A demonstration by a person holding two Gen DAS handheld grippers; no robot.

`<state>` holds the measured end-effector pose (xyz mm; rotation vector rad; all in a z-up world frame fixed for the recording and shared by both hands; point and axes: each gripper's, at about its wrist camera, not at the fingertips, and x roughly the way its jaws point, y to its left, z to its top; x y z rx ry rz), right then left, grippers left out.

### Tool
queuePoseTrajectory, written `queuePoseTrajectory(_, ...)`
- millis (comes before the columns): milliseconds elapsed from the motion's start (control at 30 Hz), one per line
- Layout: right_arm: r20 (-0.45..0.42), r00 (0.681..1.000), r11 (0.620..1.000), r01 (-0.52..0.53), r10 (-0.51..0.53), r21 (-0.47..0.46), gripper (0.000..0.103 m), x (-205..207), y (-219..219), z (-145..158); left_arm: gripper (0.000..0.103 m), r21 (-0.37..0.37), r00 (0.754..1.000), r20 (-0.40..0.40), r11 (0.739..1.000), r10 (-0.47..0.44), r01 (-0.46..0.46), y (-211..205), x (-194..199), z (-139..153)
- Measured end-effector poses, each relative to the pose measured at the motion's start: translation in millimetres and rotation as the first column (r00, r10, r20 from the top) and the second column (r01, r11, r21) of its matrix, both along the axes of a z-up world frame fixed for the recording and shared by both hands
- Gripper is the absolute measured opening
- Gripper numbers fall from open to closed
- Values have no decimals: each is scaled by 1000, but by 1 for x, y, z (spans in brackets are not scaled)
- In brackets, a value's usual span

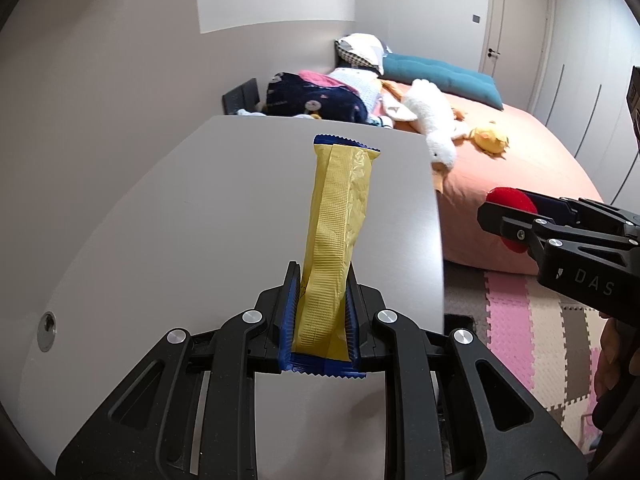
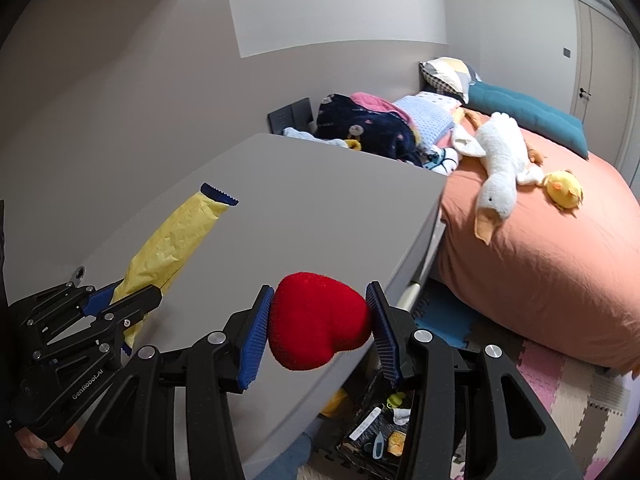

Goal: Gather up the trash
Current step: 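Carry the red heart and yellow bag with both grippers toward the bin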

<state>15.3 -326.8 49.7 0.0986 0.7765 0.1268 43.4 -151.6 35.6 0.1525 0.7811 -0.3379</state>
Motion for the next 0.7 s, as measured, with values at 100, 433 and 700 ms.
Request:
queuePoseTrajectory(100, 0, 1000, 1000, 14, -14, -4, 49, -9, -9, -2, 20, -1, 1000, 0, 1000, -16, 16, -9, -7, -1)
queuePoseTrajectory(433, 5, 996, 996, 84, -84, 2, 49, -34, -50, -4, 20, -7, 996, 3, 996, -90, 90, -49, -23, -3)
queuePoseTrajectory(700, 2, 987, 987, 159, -159, -3, 49, -48, -91, -6, 20, -10, 985, 1, 985, -170, 170, -93, -27, -4)
